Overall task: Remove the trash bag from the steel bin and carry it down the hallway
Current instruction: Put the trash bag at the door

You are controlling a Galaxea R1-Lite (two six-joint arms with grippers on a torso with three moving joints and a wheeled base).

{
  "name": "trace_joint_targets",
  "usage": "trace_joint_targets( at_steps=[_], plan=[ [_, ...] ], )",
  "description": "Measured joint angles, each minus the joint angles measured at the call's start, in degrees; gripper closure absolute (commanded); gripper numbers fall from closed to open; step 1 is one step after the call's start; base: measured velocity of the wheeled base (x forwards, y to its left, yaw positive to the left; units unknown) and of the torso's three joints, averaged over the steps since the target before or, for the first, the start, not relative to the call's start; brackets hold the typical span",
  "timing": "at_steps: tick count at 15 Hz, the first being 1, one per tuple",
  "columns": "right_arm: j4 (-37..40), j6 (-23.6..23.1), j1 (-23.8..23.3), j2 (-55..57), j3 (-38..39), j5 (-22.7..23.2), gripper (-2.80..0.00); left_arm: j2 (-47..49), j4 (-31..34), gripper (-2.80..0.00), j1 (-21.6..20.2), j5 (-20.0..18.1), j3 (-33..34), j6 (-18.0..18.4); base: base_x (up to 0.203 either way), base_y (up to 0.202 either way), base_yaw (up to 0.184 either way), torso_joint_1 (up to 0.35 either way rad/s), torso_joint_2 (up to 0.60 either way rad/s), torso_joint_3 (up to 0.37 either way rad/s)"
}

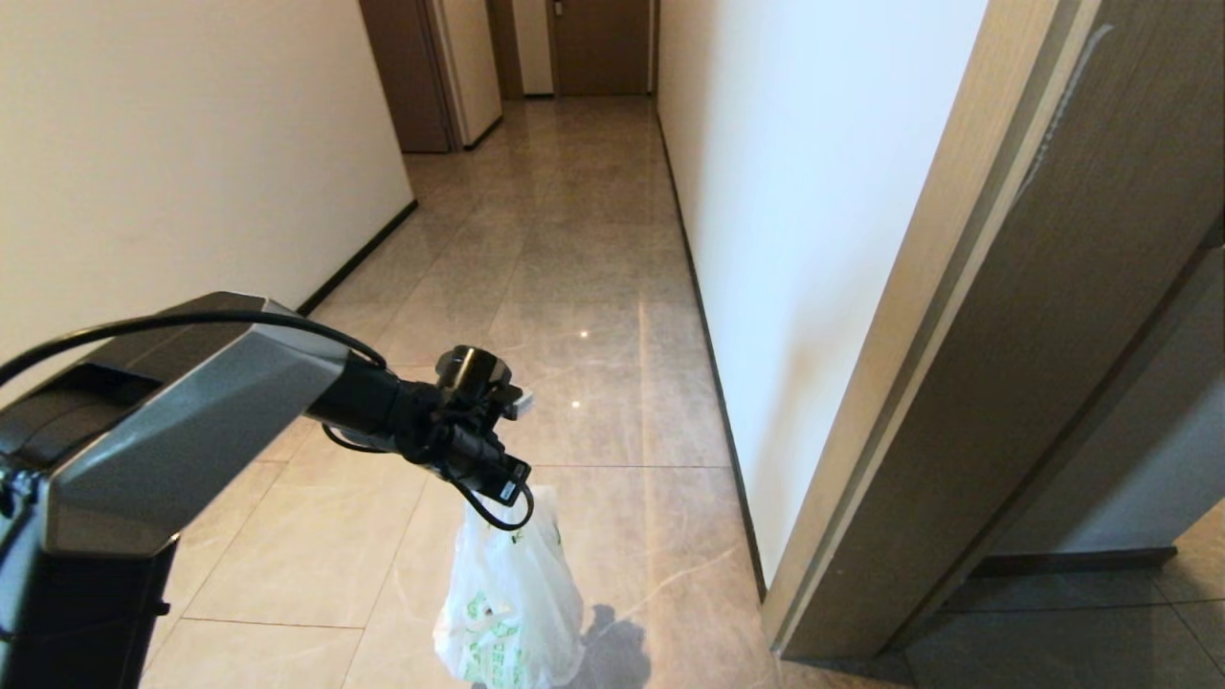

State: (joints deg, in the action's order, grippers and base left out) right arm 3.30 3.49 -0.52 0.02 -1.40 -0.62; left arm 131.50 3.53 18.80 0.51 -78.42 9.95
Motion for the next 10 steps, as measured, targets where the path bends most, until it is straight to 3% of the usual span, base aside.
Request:
trace_joint_targets(
  at_steps=[2, 10],
  plan=[
    [0.02, 0.01, 0.00, 0.00, 0.00, 0.00, 0.00, 4.50, -1.36, 0.00, 1.58, 4.04, -1.27, 0.88, 0.000, 0.000, 0.000, 0.000, 0.00, 0.000],
    [0.00, 0.01, 0.01, 0.00, 0.00, 0.01, 0.00, 11.37, -1.49, 0.00, 5.04, 9.40, -6.56, 1.09, 0.000, 0.000, 0.000, 0.000, 0.00, 0.000]
  ],
)
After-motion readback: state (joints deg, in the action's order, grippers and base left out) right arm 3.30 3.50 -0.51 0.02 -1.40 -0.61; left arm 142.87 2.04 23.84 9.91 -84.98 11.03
